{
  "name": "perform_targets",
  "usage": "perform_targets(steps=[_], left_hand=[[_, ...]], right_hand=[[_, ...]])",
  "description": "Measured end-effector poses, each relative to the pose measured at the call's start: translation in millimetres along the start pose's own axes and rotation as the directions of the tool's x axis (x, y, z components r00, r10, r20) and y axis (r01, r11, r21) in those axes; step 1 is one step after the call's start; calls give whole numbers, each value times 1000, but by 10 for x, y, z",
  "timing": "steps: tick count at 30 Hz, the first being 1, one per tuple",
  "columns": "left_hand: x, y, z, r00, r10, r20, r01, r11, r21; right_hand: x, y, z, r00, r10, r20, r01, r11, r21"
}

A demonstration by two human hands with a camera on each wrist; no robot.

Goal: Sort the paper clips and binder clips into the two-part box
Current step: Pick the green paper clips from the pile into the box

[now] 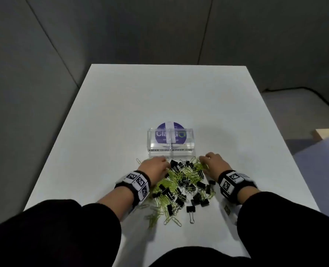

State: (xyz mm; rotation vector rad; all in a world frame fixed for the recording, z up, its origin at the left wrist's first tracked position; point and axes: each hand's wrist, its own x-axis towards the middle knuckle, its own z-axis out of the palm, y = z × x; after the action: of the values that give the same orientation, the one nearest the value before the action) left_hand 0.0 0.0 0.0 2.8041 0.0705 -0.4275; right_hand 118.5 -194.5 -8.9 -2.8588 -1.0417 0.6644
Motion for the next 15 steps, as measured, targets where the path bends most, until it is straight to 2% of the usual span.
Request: perform_targets(steps=[5,11,15], left_hand=[[165,82,144,997,-40,61,41,999,-14],[150,-21,254,999,-41,34,42,999,-31],[142,-25,264,999,-32,38,30,999,36]], right_hand=[[-26,-31,82,999,-36,-24,35,999,-11],[-2,-45,209,996,-61,-58,59,998,-38],[36,-63,254,996,-76,-34,74,994,-75]])
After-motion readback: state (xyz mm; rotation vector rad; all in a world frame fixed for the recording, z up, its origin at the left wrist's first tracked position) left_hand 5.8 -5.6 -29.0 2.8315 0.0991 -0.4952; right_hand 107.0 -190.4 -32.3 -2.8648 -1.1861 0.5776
